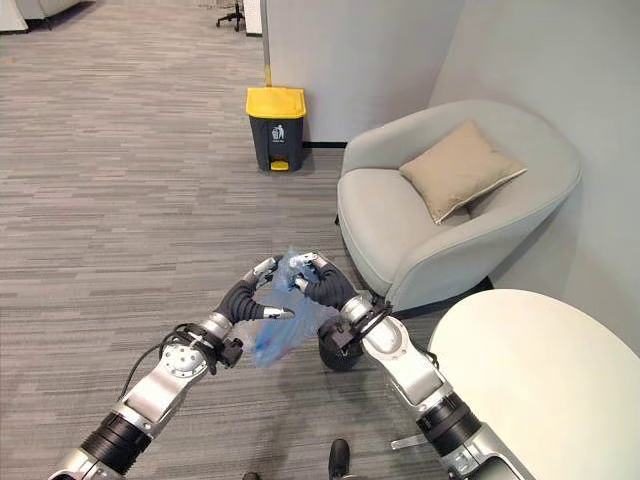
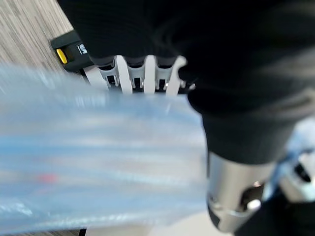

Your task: Gather garbage on tea table into small bin, then transfer packed bag to large trash can.

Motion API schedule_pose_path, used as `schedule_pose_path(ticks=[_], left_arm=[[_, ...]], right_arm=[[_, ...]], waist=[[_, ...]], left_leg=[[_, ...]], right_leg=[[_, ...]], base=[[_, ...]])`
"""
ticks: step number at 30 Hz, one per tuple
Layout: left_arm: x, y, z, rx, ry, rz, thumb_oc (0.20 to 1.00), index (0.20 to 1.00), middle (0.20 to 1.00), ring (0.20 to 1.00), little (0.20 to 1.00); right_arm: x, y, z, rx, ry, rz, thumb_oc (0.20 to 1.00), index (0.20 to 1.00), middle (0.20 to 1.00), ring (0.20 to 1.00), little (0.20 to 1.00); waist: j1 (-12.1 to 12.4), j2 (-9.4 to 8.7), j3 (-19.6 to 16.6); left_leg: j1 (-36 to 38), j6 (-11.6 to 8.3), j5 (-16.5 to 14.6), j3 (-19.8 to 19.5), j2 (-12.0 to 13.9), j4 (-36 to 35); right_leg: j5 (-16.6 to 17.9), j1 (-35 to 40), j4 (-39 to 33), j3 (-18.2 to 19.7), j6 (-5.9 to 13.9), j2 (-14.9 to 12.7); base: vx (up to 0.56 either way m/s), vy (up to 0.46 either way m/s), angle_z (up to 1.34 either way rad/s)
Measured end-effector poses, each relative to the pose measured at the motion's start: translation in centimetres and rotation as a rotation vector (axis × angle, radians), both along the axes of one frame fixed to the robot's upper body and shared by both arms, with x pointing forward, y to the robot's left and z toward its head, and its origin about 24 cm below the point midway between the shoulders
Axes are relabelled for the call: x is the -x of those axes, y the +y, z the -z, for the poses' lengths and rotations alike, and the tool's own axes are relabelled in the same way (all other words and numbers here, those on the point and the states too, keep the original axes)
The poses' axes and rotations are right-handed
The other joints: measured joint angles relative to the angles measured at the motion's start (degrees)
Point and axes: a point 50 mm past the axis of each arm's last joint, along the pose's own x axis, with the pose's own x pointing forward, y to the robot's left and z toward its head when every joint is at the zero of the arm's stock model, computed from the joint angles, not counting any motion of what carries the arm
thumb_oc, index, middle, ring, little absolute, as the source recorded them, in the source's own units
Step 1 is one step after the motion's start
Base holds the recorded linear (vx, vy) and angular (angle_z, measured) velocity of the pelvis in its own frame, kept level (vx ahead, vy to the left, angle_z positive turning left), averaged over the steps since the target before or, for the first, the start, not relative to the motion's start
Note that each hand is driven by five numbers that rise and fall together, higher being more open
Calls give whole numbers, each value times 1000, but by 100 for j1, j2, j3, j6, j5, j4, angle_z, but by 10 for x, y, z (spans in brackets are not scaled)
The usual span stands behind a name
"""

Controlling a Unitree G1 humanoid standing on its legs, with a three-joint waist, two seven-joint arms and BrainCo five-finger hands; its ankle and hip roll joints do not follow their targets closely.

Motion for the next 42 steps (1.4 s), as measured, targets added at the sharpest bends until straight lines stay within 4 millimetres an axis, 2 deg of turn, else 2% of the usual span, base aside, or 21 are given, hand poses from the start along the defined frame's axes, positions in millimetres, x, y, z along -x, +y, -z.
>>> schedule_pose_path(ticks=[2,3,10,18,24,30,31,32,36,42], left_arm=[[0,-1,3,-16,10,1,1000,1000,1000,1000,1000],[0,-5,6,-27,16,7,1000,1000,1000,1000,1000],[0,-19,12,-14,22,-13,1000,1000,1000,1000,1000],[1,-21,15,-43,17,-37,1000,1000,1000,1000,1000],[-1,-16,24,-75,41,-94,1000,1000,1000,1000,1000],[0,-10,39,-182,62,-114,1000,1000,1000,1000,1000],[-1,-14,41,-223,63,-92,765,765,765,765,765],[-3,-17,41,-240,57,-78,200,200,200,200,200],[-9,-30,30,-233,17,-35,200,200,200,200,200],[-11,-34,22,-175,5,-33,200,200,200,200,200]], right_arm=[[0,9,-5,-20,-13,-21,200,200,200,200,200],[0,21,-12,-30,-32,-65,200,200,200,200,200],[7,55,-27,-125,-21,-173,200,200,200,200,200],[13,64,-24,-168,27,-203,200,200,200,200,200],[12,63,-24,-183,39,-197,200,200,200,200,200],[12,63,-24,-184,40,-196,200,200,200,200,200],[13,64,-24,-188,43,-198,200,200,200,200,200],[13,65,-24,-191,46,-200,200,200,200,200,200],[17,72,-22,-215,82,-231,200,200,200,200,200],[18,72,-22,-240,102,-245,200,200,200,200,200]], waist=[[10,-2,-2],[7,-4,-13],[48,-83,-136],[77,-163,-217],[79,-163,-238],[81,-159,-294],[83,-160,-304],[99,-160,-306],[113,-161,-320],[32,-163,-336]], left_leg=[[30,0,0,6,2,0],[62,-1,0,29,2,-1],[54,-8,4,50,2,3],[52,-8,4,63,-2,8],[56,-8,5,72,-3,10],[58,-8,5,73,-3,9],[60,-10,6,73,-3,9],[60,-12,7,73,-5,9],[60,-17,13,74,-3,9],[60,-20,16,74,0,7]], right_leg=[[1,29,0,6,-1,2],[-3,54,0,32,5,5],[-10,38,0,57,14,8],[-28,33,0,66,40,3],[-27,32,0,72,39,3],[-22,33,0,74,33,3],[-17,34,0,74,25,2],[-5,35,0,72,10,1],[-4,35,0,73,13,1],[-12,35,0,71,25,2]], base=[[25,22,-4],[20,21,-5],[2,3,-1],[0,0,0],[0,0,0],[0,0,0],[0,0,0],[0,0,0],[0,0,0],[0,0,0]])
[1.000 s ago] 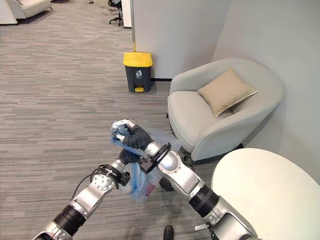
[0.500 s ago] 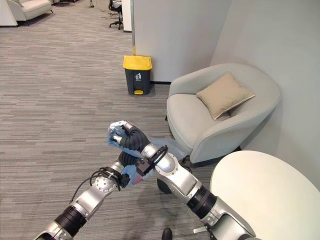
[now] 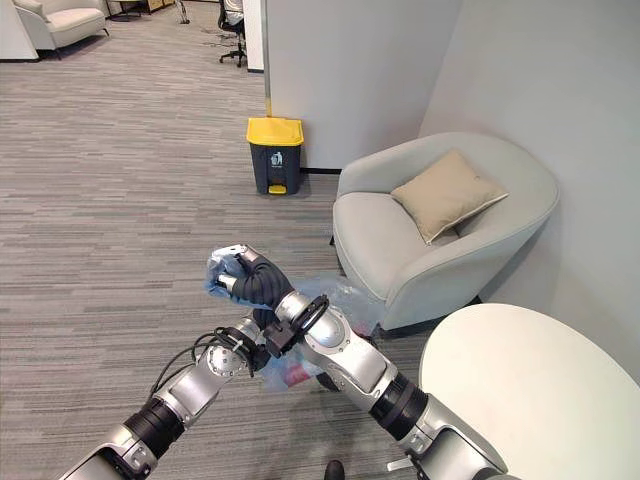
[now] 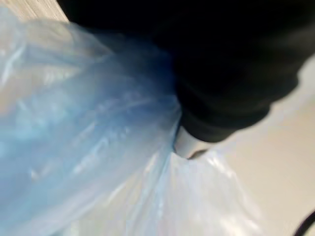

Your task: Gather garbage on tea table into small bin, then transfer packed bag to large trash can.

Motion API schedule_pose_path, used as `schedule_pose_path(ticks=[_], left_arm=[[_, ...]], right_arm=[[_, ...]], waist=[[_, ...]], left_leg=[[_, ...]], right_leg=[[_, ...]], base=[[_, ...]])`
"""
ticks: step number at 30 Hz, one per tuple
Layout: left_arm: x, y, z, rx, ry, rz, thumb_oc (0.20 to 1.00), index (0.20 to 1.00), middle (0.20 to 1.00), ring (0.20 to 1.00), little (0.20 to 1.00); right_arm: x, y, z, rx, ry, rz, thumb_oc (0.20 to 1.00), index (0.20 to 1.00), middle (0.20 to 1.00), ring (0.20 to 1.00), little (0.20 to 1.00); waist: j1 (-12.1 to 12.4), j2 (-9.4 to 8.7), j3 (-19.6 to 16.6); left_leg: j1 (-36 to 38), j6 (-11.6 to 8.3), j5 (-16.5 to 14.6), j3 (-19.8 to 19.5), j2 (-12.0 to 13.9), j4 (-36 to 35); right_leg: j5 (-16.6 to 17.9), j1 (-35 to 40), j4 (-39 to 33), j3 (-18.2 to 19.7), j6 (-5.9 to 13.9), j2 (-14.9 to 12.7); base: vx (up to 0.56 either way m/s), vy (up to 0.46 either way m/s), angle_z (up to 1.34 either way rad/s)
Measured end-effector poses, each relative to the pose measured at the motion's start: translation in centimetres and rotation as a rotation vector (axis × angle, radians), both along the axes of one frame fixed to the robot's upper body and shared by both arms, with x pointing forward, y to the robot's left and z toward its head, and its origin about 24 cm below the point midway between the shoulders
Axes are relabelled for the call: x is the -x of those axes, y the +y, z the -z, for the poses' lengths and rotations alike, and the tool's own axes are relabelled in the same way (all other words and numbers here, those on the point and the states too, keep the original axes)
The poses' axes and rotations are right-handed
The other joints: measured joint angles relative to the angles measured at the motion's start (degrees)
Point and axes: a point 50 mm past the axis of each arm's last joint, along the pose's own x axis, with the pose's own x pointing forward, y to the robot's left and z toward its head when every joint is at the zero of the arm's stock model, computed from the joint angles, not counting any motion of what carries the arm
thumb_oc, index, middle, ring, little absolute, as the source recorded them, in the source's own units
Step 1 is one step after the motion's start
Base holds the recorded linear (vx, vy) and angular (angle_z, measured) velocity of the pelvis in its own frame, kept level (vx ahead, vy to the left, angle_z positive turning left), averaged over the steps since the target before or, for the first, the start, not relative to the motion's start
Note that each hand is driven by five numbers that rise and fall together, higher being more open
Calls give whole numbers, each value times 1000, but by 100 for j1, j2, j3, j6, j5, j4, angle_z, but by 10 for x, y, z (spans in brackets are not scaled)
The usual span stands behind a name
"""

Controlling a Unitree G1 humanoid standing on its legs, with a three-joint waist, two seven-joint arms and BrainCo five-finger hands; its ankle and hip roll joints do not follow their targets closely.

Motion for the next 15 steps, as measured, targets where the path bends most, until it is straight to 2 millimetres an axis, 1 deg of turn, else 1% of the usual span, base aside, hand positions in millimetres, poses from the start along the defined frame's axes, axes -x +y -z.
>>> schedule_pose_path(ticks=[3,5,6,7,9,10,11,12,13,15], left_arm=[[1,1,-9,45,-25,-8,200,200,200,200,200],[1,10,-13,85,-34,-49,200,200,200,200,200],[1,14,-13,90,-37,-68,200,200,200,200,200],[2,18,-13,93,-38,-83,200,200,200,200,200],[6,37,-10,110,-35,-161,200,200,200,200,200],[6,41,-9,106,-33,-176,200,200,200,200,200],[8,50,-6,97,-28,-207,200,200,200,200,200],[9,54,-6,96,-29,-219,200,200,200,200,200],[11,57,-6,107,-30,-235,200,200,200,200,200],[16,69,-1,99,-22,-276,200,200,200,200,200]], right_arm=[[1,-2,2,3,0,-6,200,200,200,200,200],[0,-7,6,24,-5,12,200,200,200,200,200],[0,-10,8,43,-14,23,545,545,545,545,545],[-1,-14,10,52,-17,35,1000,1000,1000,1000,1000],[-5,-35,21,137,-47,122,1000,1000,1000,1000,1000],[-6,-41,25,173,-58,139,1000,1000,1000,1000,1000],[-7,-49,27,239,-99,166,1000,1000,1000,1000,1000],[-9,-53,26,275,-137,184,1000,1000,1000,1000,1000],[-9,-59,21,332,-213,216,1000,1000,1000,1000,1000],[-14,-81,1,402,-386,347,1000,1000,1000,1000,1000]], waist=[[-12,-1,-1],[-27,-2,-1],[-28,-2,-1],[-28,-2,-1],[-26,-2,-1],[-24,-2,-1],[-26,-1,-1],[-26,-1,0],[-23,2,1],[-21,8,5]], left_leg=[[4,1,0,2,2,-5],[7,1,0,3,5,-8],[10,1,1,4,5,-9],[13,1,1,3,5,-11],[27,9,6,9,16,-31],[28,10,7,10,15,-33],[42,13,8,21,15,-42],[46,13,8,21,18,-41],[50,13,8,23,16,-48],[110,16,47,31,17,-134]], right_leg=[[-2,1,0,2,4,1],[-8,2,0,2,12,2],[-9,2,0,4,12,3],[-9,6,-1,3,13,3],[-13,10,-1,8,18,0],[-13,10,-2,9,18,-3],[-12,12,-2,20,19,-1],[-12,16,-2,21,20,2],[-13,17,-2,24,21,1],[-16,34,-4,29,25,4]], base=[[0,0,0],[0,0,0],[0,0,0],[0,0,0],[0,0,0],[0,0,0],[0,0,0],[0,0,0],[0,0,0],[0,0,0]])
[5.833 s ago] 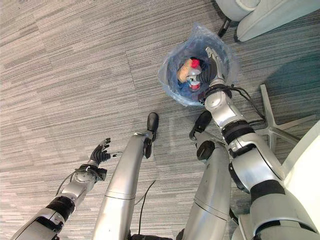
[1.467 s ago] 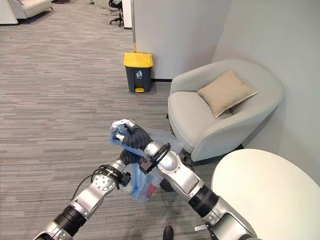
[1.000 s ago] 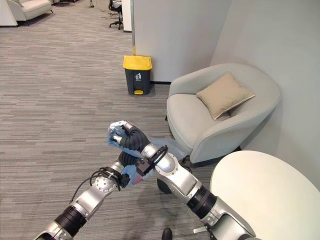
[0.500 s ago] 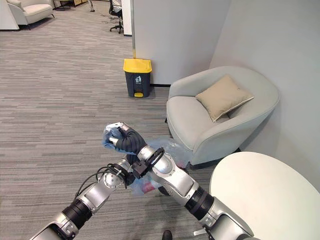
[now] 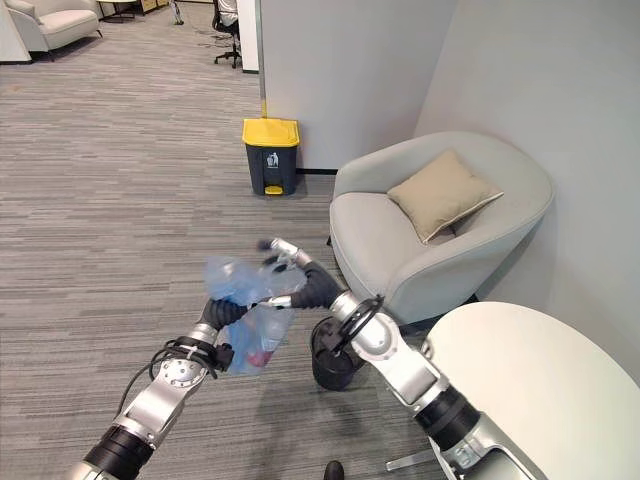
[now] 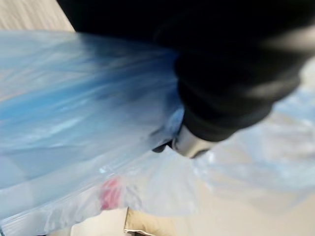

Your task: Gather garbage on tea table into small bin, then transfer packed bag to large trash can.

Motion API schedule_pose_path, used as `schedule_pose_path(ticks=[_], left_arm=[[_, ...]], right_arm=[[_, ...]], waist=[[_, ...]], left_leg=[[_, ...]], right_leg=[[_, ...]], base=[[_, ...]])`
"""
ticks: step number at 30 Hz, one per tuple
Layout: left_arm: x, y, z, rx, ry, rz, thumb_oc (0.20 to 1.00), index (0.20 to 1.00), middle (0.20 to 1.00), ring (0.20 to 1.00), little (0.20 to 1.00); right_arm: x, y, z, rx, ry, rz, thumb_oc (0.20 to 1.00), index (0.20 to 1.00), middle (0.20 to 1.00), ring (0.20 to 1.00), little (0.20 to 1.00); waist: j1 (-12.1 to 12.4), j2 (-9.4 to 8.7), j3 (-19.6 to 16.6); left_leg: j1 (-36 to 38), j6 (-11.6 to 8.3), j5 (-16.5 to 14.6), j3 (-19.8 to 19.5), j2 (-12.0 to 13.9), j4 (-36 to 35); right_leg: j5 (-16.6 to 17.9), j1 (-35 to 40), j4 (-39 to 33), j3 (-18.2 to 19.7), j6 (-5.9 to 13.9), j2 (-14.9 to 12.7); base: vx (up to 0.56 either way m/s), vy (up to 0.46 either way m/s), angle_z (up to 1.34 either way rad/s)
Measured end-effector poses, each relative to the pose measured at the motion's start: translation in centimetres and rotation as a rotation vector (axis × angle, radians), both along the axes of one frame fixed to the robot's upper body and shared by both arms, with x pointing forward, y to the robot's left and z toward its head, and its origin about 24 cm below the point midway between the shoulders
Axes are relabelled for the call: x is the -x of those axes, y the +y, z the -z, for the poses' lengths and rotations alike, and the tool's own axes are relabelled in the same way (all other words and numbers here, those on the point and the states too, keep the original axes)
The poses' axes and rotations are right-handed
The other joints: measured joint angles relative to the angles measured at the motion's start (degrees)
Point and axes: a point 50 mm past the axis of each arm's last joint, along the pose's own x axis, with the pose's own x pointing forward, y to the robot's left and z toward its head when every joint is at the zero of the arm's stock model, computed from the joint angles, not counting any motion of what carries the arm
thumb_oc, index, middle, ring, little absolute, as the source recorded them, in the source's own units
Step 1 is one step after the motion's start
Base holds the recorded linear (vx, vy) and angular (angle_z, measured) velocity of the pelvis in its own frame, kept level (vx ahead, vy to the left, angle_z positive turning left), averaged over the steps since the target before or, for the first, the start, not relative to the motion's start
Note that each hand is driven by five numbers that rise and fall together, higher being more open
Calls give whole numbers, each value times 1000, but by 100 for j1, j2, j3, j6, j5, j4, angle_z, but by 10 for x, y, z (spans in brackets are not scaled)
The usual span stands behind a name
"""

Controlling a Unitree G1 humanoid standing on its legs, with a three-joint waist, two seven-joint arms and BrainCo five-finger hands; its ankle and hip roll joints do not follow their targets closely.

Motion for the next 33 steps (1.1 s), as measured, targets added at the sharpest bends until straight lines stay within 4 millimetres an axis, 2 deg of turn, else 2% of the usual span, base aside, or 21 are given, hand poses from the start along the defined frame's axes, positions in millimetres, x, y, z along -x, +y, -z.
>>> schedule_pose_path(ticks=[3,5,8,11,15,17,18,21,26,29,33], left_arm=[[7,7,7,24,21,-41,200,200,200,200,200],[15,14,16,26,59,-66,200,200,200,200,200],[23,21,24,64,99,-107,200,200,200,200,200],[30,30,30,100,131,-148,200,200,200,200,200],[45,51,41,154,192,-216,200,200,200,200,200],[52,57,46,177,221,-238,200,200,200,200,200],[60,62,51,217,257,-243,200,200,200,200,200],[74,71,60,312,310,-280,200,200,200,200,200],[101,90,85,447,415,-409,200,200,200,200,200],[120,95,102,537,492,-494,200,200,200,200,200],[136,98,110,538,541,-528,200,200,200,200,200]], right_arm=[[6,-12,-15,154,-185,35,1000,1000,1000,1000,1000],[6,-21,-25,194,-282,86,1000,1000,1000,1000,1000],[9,-30,-18,196,-264,126,1000,1000,1000,1000,1000],[16,-50,7,193,-158,200,1000,1000,1000,1000,1000],[32,-104,80,190,198,435,1000,1000,1000,1000,1000],[42,-119,103,234,324,488,1000,1000,1000,1000,1000],[54,-132,123,237,428,530,1000,1000,1000,1000,1000],[70,-148,146,276,557,570,1000,1000,1000,1000,1000],[84,-166,164,294,675,631,1000,1000,1000,1000,1000],[88,-167,169,291,707,636,1000,1000,1000,1000,1000],[91,-167,173,287,731,640,1000,1000,1000,1000,1000]], waist=[[-2,17,9],[-13,21,12],[-31,29,15],[-10,42,21],[-50,82,46],[-48,116,69],[-60,136,88],[-100,158,108],[-121,217,154],[-102,247,180],[-76,266,200]], left_leg=[[2,1,-1,2,-5,0],[7,1,-1,7,4,0],[6,0,-1,10,-2,0],[18,2,-2,6,3,-1],[11,27,-20,16,-7,-2],[-4,31,-23,29,-14,-8],[1,33,-24,30,-9,-5],[-5,38,-26,28,10,-4],[-7,82,-56,15,28,-8],[-17,83,-56,-7,44,-39],[-34,86,-56,-30,57,-33]], right_leg=[[-3,2,-1,3,9,-7],[-3,2,-1,9,9,6],[-3,-2,-1,11,10,12],[-8,13,-12,9,16,7],[-8,2,-32,16,32,-11],[-6,-22,-32,27,34,-16],[-6,-16,-33,29,35,-22],[-7,-19,-33,25,35,-17],[-10,-9,-34,10,30,-6],[-17,10,-34,-13,20,2],[-34,13,-31,-36,-4,12]], base=[[0,0,0],[0,0,0],[0,0,0],[0,0,0],[0,0,0],[-15,-11,-4],[-15,-11,-3],[0,0,0],[-1,-6,0],[0,-31,4],[-54,-43,4]])
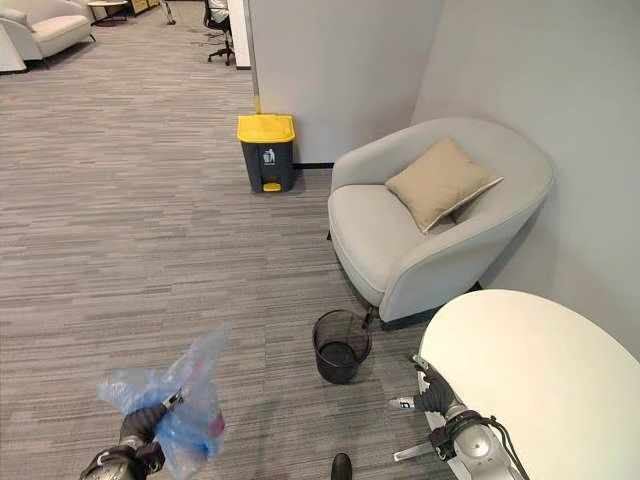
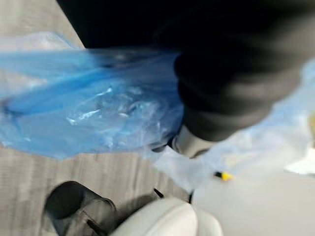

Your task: Gather garbage on tea table into small bin, then transfer packed bag to large trash can.

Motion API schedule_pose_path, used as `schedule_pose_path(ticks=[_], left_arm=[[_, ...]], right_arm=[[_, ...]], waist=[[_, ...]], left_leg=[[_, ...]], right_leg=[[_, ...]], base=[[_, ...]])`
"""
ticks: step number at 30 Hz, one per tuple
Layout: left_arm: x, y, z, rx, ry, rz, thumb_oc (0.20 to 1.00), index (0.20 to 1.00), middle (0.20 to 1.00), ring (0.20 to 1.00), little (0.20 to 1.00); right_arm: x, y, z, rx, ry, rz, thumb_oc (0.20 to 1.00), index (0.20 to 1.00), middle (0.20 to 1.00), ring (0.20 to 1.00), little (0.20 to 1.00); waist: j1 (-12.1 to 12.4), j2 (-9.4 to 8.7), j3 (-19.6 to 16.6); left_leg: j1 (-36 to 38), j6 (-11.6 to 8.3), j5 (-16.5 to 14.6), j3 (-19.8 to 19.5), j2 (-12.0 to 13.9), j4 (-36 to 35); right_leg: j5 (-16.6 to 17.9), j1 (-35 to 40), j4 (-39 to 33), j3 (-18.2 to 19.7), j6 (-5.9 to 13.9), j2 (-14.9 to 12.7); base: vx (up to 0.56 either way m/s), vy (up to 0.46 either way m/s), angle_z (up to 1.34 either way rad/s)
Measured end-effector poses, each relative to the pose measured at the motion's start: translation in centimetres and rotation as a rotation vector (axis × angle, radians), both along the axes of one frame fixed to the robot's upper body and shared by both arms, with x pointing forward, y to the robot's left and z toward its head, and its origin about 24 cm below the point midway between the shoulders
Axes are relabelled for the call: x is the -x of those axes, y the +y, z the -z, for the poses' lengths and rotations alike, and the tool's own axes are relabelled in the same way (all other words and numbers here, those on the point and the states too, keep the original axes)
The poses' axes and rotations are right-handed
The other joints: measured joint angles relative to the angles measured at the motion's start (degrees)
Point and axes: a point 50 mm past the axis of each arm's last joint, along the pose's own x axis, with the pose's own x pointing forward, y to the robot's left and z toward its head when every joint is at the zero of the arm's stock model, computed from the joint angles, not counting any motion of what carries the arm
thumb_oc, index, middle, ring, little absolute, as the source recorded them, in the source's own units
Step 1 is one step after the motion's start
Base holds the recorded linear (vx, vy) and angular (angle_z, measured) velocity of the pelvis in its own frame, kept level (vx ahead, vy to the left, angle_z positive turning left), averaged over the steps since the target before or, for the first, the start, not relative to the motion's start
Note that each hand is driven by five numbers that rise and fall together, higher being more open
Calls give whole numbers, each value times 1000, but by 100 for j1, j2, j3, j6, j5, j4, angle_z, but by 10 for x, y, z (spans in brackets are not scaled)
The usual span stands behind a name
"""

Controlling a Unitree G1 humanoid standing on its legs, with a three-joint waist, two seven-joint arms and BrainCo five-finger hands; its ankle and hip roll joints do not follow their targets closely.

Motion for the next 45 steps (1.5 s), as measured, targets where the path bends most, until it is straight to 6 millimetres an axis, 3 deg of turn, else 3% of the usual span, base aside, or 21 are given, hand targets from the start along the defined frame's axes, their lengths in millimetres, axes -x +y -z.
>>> schedule_pose_path(ticks=[3,8,9,11,14,18,20,21,23,25,26,30,35,37,38,39,41,42,43,44,45], left_arm=[[-6,4,-2,-20,-6,8,200,200,200,200,200],[-26,6,-11,-100,-46,69,200,200,200,200,200],[-24,6,-9,-99,-32,70,200,200,200,200,200],[-29,6,-10,-104,-40,73,200,200,200,200,200],[-26,7,-8,-107,-25,73,200,200,200,200,200],[-28,11,-10,-150,-23,85,200,200,200,200,200],[-29,13,-12,-159,-25,87,200,200,200,200,200],[-30,16,-14,-173,-26,92,200,200,200,200,200],[-35,24,-20,-209,-38,93,200,200,200,200,200],[-38,28,-23,-225,-47,90,200,200,200,200,200],[-40,29,-24,-232,-49,84,200,200,200,200,200],[-49,22,-26,-223,-70,95,200,200,200,200,200],[-50,13,-22,-198,-73,103,200,200,200,200,200],[-50,3,-19,-191,-66,144,200,200,200,200,200],[-51,0,-19,-196,-66,158,200,200,200,200,200],[-47,-4,-17,-191,-61,166,200,200,200,200,200],[-41,-8,-12,-169,-44,184,200,200,200,200,200],[-34,-3,-12,-176,-32,169,200,200,200,200,200],[-33,-3,-11,-175,-30,170,200,200,200,200,200],[-38,-6,-13,-177,-42,184,200,200,200,200,200],[-43,-8,-17,-176,-63,192,200,200,200,200,200]], right_arm=[[1,-4,2,-18,1,38,1000,1000,1000,1000,1000],[-7,-16,0,-21,-27,121,1000,1000,1000,1000,1000],[-5,-20,0,-19,-31,151,1000,1000,1000,1000,1000],[3,-26,5,-17,-11,197,1000,1000,1000,1000,1000],[2,-30,7,-19,-11,237,1000,1000,1000,1000,1000],[-4,-18,10,-64,-24,247,1000,1000,1000,1000,1000],[-5,-14,11,-84,-29,261,1000,1000,1000,1000,1000],[-5,-9,13,-98,-27,260,1000,1000,1000,1000,1000],[-5,-2,17,-113,-15,247,1000,1000,1000,1000,1000],[-5,3,18,-119,-11,231,1000,1000,1000,1000,1000],[-8,6,17,-125,-15,222,1000,1000,1000,1000,1000],[-13,3,13,-130,-35,229,1000,1000,1000,1000,1000],[-12,3,13,-127,-35,228,1000,1000,1000,1000,1000],[3,-2,20,-113,6,244,1000,1000,1000,1000,1000],[6,-5,21,-103,17,247,1000,1000,1000,1000,1000],[5,-8,20,-87,22,237,1000,1000,1000,1000,1000],[2,-14,17,-68,16,236,1000,1000,1000,1000,1000],[-19,-13,3,-64,-59,207,1000,1000,1000,1000,1000],[-20,-13,0,-64,-73,204,1000,1000,1000,1000,1000],[-20,-14,-1,-61,-81,203,1000,1000,1000,1000,1000],[-20,-15,0,-57,-73,211,1000,1000,1000,1000,1000]], waist=[[55,6,116],[138,103,613],[87,148,679],[-19,49,726],[-34,98,722],[74,-163,735],[70,-214,727],[72,-243,736],[62,-307,758],[59,-274,762],[46,-206,815],[-163,-204,910],[-233,-162,941],[-369,-186,846],[-359,-141,859],[-342,98,838],[-396,307,685],[-358,329,632],[-351,290,536],[-410,209,451],[-368,86,432]], left_leg=[[-285,-17,-29,-227,-9,327],[-1039,-92,-88,-530,15,843],[-1129,-26,-195,-33,188,841],[-1176,4,-334,721,336,936],[-1108,-55,-311,827,384,1002],[-1033,-1,-184,825,73,1017],[-1056,158,-267,826,-70,1094],[-1080,306,-350,827,-124,1184],[-1086,370,-526,804,-295,1290],[-1046,495,-533,798,-292,1278],[-992,586,-541,718,-265,1195],[-855,603,-630,548,-350,1102],[-416,390,-1014,420,-388,1064],[-186,170,-1326,-86,-369,1170],[-58,41,-1365,-167,-341,1191],[98,-84,-1462,-295,-30,1026],[198,-489,-1179,-434,493,1694],[-35,-523,-1002,-473,784,2904],[-221,-588,-1019,-524,811,3228],[-538,-603,-1044,-610,738,3618],[-771,-530,-1120,-480,684,3775]], right_leg=[[-4,-49,30,-176,2,-36],[-24,-279,35,-598,-31,-94],[-27,-272,36,-798,-43,-152],[-71,-303,41,-1132,-95,-348],[-110,-316,185,-1261,-52,-432],[-153,-432,420,-1056,174,-684],[-276,-569,764,-1019,285,-883],[-381,-748,1214,-877,393,-1068],[-459,-1005,1801,-478,464,-1226],[-660,-1301,2316,-263,524,-1143],[-1073,-1510,2674,13,497,-830],[-1088,-1885,2291,-196,423,-381],[-973,-2211,1510,-758,375,-465],[-977,-2029,1304,-876,454,-674],[-654,-1987,1359,-893,400,-621],[-631,-2035,1752,-841,336,-438],[-1058,-1684,2160,-955,-334,64],[-1313,-1290,2054,-894,-648,448],[-1309,-1244,2069,-866,-879,492],[-1478,-1166,1988,-800,-861,492],[-1360,-1071,1922,-698,-949,494]], base=[[-181,-33,35],[-68,36,57],[24,66,82],[109,130,91],[107,115,35],[94,276,-1],[107,183,4],[71,110,7],[178,131,5],[220,90,-8],[239,21,5],[297,-10,22],[428,-102,27],[376,-159,94],[546,-258,63],[428,-281,60],[666,-414,30],[464,-259,-56],[247,-125,-49],[149,-29,-16],[234,-42,-6]])
